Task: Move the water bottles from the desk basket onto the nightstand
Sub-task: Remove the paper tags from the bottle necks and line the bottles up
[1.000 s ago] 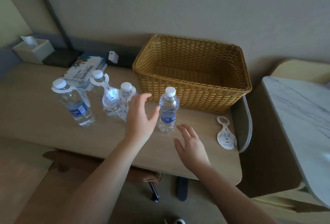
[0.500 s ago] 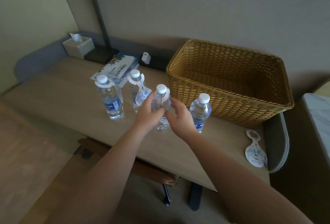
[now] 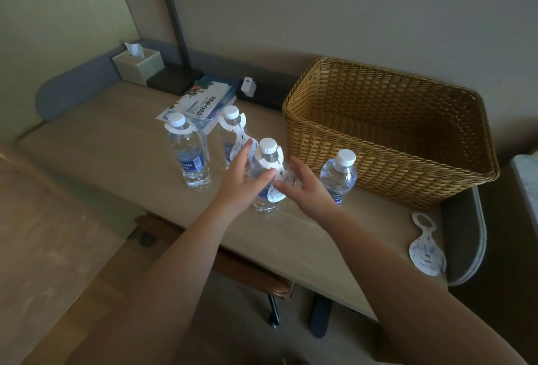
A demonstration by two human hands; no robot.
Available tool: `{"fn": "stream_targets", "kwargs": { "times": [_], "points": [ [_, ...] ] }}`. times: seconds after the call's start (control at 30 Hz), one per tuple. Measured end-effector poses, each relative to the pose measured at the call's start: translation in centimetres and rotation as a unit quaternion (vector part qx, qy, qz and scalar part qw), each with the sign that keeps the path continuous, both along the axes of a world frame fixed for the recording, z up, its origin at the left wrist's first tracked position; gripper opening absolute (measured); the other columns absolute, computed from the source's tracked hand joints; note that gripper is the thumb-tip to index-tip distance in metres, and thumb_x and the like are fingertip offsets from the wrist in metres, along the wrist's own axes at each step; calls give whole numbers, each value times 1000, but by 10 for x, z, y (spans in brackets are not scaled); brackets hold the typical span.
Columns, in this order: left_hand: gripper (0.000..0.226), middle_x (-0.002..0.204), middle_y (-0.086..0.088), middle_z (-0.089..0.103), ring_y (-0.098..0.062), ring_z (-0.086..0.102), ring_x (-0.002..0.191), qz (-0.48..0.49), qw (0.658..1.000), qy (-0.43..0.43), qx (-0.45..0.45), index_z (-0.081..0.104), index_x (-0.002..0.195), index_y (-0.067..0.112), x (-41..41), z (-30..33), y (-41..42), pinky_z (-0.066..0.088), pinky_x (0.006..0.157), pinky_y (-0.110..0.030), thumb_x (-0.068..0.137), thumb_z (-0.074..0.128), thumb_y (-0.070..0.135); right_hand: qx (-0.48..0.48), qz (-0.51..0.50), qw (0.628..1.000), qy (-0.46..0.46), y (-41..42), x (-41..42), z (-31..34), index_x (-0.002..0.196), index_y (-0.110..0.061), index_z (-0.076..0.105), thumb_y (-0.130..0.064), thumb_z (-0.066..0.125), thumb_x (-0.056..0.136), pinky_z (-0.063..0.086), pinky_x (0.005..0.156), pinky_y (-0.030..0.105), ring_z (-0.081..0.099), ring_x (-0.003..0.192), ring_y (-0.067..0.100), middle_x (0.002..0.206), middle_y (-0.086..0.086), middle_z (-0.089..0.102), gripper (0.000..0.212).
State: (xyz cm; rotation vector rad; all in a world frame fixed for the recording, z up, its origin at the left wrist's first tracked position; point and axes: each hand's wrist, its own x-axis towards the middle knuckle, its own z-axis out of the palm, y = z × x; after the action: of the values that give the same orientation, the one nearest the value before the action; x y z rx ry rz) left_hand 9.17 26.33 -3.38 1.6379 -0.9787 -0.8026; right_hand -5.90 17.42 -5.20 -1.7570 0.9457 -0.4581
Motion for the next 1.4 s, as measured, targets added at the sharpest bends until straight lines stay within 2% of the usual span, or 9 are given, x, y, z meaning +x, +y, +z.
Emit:
{"fn": "stream_targets", "kwargs": {
  "times": [0.1, 0.2, 0.3, 0.43, 0.63, 0.83, 1.03, 1.2, 1.4],
  "points": [
    [75, 143, 23, 46, 0, 42, 132, -46, 999, 18, 17, 38, 138, 50, 6, 2, -6, 35, 112, -39, 70, 67, 63, 54, -39, 998, 1, 8, -1, -9, 147, -31, 28, -46, 76, 75, 40, 95, 28, 43, 118, 4, 126, -15, 44, 88],
    [72, 133, 26, 54, 2, 49, 125, -69, 997, 18, 26, 42, 136, 49, 10, -5, -5, 39, 109, -39, 70, 69, 63, 44, -97, 994, -8, 8, -2, -11, 110, -27, 59, -33, 73, 82, 44, 67, 21, 58, 83, 8, 90, -9, 61, 32],
    [76, 128, 38, 50, 12, 47, 121, -80, 996, 15, 27, 38, 132, 59, 10, -6, -2, 39, 102, -29, 64, 68, 74, 45, -117, 991, -50, 10, -13, -2, 87, -19, 65, -21, 65, 89, 48, 67, 28, 60, 73, 12, 81, 0, 67, 3],
    [106, 145, 21, 37, -11, 38, 137, -90, 996, -3, 16, 27, 148, 36, 10, -9, 0, 33, 112, -39, 60, 66, 79, 30, -112, 987, -107, 11, -25, 24, 90, -20, 66, -17, 61, 92, 54, 72, 25, 68, 83, 12, 90, 1, 73, 6],
    [104, 154, 6, 37, -18, 36, 140, -70, 997, -30, 21, 29, 147, 36, 7, -12, -1, 35, 111, -49, 59, 70, 74, -43, -103, 987, -117, 9, -19, 66, 92, -18, 66, -16, 61, 92, 50, 61, 13, 66, 75, 2, 86, -3, 72, 5],
    [65, 126, 16, 55, -10, 53, 120, -12, 996, -84, -14, 40, 132, 41, -9, -18, -10, 47, 84, -20, 78, 75, 40, -43, -117, 981, -147, 9, -15, 86, 96, -13, 68, -14, 63, 91, 52, 62, 16, 68, 78, 9, 89, 3, 73, 7],
    [61, 127, 11, 54, -13, 54, 117, 13, 995, -93, -12, 41, 127, 40, -14, -26, -15, 49, 97, -41, 77, 76, 44, -5, -214, 948, -236, 7, -82, 84, 95, -15, 68, -17, 65, 90, 58, 67, 28, 72, 83, 16, 89, 2, 75, 7],
    [56, 108, 29, 50, -9, 56, 107, 50, 991, -122, -24, 41, 116, 44, -19, -30, -18, 43, 80, -22, 74, 78, 47, 37, -372, 898, -232, 3, -158, 50, 103, -11, 66, -19, 67, 88, 54, 59, 17, 72, 81, 7, 85, -8, 75, 16],
    [60, 118, 11, 57, -13, 59, 102, 73, 987, -144, -17, 40, 119, 41, -23, -34, -20, 46, 78, -27, 73, 76, 52, 85, -484, 860, -137, -5, -202, -16, 90, -23, 65, -21, 69, 87, 53, 57, 21, 69, 77, 8, 84, -9, 70, 5]
  ]
}}
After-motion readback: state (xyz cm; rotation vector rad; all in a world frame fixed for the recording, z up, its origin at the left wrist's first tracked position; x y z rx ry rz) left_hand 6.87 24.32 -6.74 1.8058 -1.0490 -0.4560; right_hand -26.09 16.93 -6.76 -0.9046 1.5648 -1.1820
